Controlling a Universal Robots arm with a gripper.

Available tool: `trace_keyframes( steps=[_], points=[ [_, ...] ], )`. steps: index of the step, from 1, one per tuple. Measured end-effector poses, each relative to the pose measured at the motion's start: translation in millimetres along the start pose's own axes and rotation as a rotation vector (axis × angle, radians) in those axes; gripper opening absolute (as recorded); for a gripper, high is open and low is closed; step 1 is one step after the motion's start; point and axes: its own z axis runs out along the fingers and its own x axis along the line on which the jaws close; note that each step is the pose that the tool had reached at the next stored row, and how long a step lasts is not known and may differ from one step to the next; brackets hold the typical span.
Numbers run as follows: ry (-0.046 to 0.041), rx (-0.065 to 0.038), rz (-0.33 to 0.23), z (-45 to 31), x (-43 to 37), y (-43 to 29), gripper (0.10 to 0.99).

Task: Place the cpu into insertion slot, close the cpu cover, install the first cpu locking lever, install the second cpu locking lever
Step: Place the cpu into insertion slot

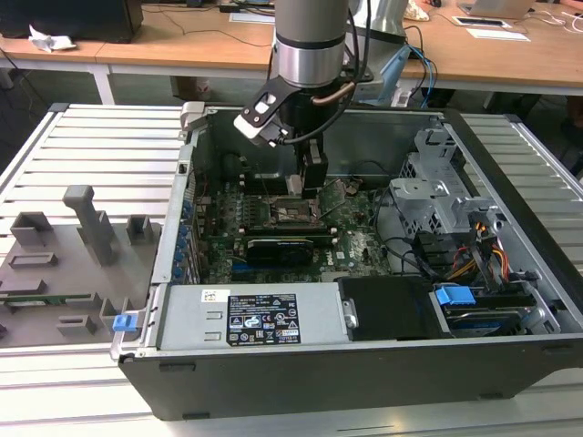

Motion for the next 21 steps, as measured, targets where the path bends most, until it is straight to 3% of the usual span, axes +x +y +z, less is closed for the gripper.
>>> trace_keyframes(
  steps=[15, 21],
  points=[
    [0.0017, 0.001, -0.022, 9.5, 0.4, -2.7, 0.541],
    [-0.0014, 0.001, 0.012, 17.8, 1.9, -5.9, 0.541]
  ],
)
